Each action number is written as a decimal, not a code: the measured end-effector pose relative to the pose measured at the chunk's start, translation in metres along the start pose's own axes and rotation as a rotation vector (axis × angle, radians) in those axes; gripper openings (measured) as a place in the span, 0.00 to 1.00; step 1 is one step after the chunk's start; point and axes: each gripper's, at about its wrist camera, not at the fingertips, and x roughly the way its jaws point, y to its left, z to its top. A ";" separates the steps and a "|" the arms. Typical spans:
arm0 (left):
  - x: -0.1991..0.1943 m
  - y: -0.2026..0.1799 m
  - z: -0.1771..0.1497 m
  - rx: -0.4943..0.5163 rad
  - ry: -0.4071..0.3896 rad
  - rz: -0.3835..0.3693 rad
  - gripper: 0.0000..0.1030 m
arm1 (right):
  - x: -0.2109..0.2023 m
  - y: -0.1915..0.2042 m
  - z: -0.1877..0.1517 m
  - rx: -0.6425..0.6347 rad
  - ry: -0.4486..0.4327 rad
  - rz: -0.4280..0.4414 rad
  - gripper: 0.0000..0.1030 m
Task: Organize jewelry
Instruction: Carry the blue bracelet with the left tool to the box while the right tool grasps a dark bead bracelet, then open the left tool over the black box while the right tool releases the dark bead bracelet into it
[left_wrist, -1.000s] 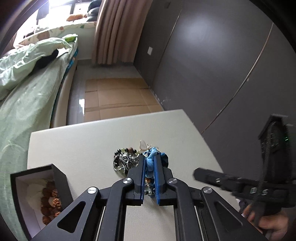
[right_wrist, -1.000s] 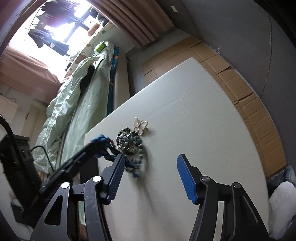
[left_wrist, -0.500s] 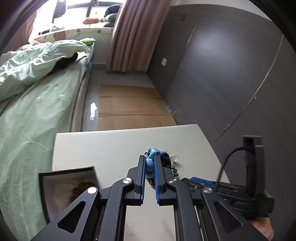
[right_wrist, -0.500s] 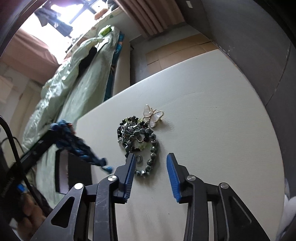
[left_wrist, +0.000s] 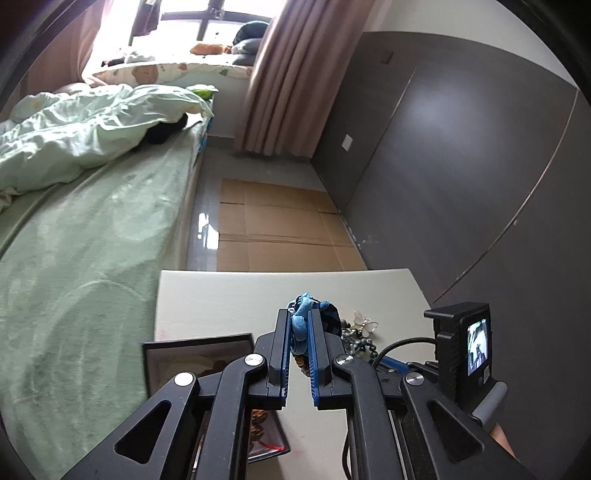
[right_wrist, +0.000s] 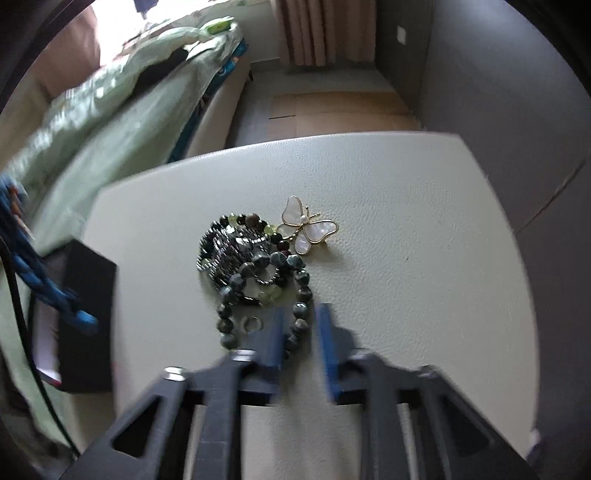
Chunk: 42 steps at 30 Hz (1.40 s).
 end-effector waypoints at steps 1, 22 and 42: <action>-0.004 0.002 0.000 -0.002 -0.004 0.003 0.08 | -0.001 0.001 0.000 -0.010 -0.001 -0.006 0.11; -0.013 0.052 -0.019 -0.047 0.144 0.161 0.29 | -0.105 0.023 -0.004 0.014 -0.243 0.255 0.09; -0.043 0.090 -0.007 -0.186 0.037 0.146 0.60 | -0.106 0.115 -0.009 -0.012 -0.278 0.553 0.09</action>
